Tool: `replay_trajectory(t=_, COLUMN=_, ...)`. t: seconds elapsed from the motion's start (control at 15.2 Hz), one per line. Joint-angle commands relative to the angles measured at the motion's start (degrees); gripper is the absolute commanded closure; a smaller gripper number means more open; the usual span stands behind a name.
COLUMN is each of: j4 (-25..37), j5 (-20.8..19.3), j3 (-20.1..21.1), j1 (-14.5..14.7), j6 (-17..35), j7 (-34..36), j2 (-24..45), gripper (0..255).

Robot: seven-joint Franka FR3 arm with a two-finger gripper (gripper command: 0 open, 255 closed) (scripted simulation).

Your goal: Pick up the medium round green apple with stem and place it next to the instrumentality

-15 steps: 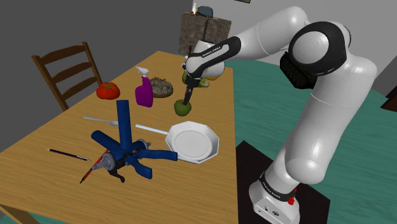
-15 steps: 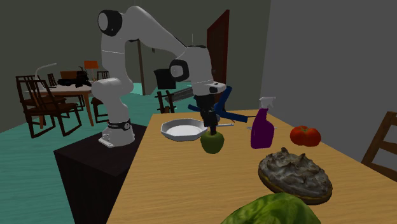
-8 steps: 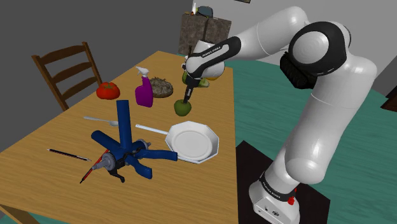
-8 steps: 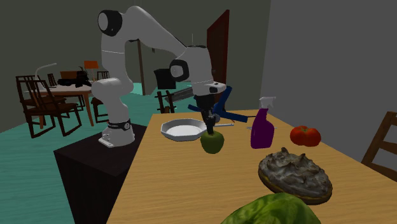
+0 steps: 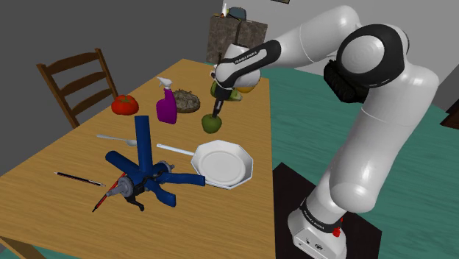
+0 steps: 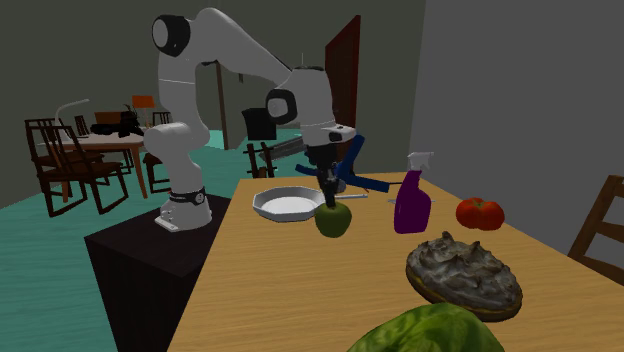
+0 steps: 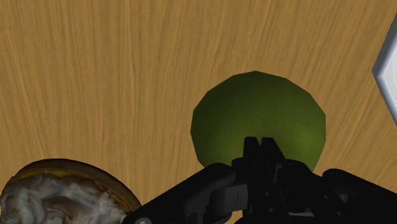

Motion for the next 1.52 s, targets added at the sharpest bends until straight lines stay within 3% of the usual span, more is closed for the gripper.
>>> replay_trajectory(t=0.0, j4=0.7, j5=-0.5, j3=-0.1, j1=0.0, j6=-1.5, j7=0.4, j2=-0.8, gripper=255)
replay_trajectory(t=1.45, j4=10.3, j5=-4.3, j3=-0.4, j1=0.2, j6=-17.3, j7=4.0, j2=-7.5, gripper=255)
